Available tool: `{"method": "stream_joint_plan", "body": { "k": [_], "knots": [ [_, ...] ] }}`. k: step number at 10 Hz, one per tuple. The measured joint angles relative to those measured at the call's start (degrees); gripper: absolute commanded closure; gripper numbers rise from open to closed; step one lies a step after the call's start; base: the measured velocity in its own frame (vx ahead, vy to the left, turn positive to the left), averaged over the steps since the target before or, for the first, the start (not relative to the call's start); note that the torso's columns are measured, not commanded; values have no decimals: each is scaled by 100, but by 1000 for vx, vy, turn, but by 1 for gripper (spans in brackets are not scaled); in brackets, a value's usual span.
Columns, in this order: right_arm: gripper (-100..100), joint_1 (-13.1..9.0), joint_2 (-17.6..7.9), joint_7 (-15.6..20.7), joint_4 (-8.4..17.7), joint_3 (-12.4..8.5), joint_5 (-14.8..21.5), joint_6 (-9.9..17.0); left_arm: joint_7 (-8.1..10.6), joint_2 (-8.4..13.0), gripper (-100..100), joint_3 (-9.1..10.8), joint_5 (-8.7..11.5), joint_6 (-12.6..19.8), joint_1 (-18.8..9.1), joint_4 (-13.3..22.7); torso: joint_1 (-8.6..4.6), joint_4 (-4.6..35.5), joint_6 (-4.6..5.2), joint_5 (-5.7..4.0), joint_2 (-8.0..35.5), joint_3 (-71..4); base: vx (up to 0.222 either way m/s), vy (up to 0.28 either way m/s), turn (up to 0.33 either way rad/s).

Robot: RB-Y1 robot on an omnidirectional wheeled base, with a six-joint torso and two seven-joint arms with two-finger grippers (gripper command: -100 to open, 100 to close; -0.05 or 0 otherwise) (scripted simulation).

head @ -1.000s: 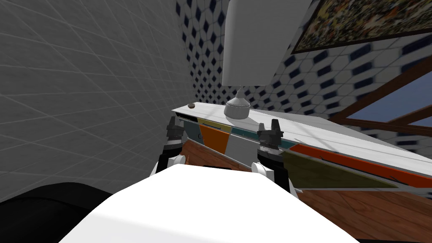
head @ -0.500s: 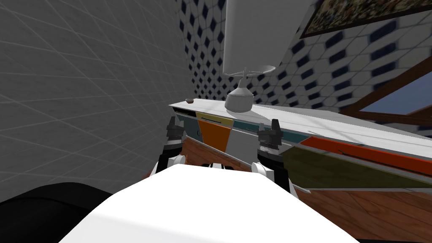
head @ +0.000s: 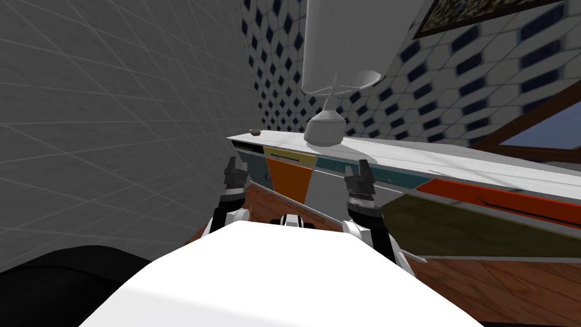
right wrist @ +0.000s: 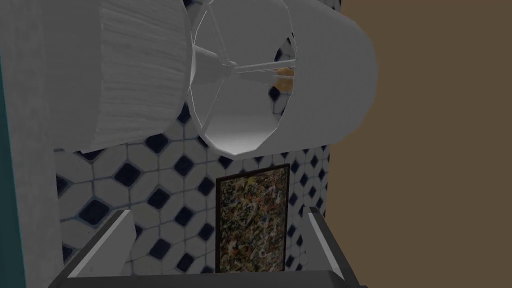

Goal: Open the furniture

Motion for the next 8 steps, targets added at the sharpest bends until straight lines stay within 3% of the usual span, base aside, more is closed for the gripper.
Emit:
{"method": "stream_joint_plan", "body": {
  "k": [4,8],
  "knots": [
    [-100,-91,-488,588,131,-53,483,26,0,0,0,0,0,0,0,0,-2,3,0,-1,4,1,11,40,40],
    [-100,-158,-689,1197,226,-127,974,53,0,0,0,0,0,0,0,0,-8,2,0,-3,3,0,13,37,35]
  ]
}}
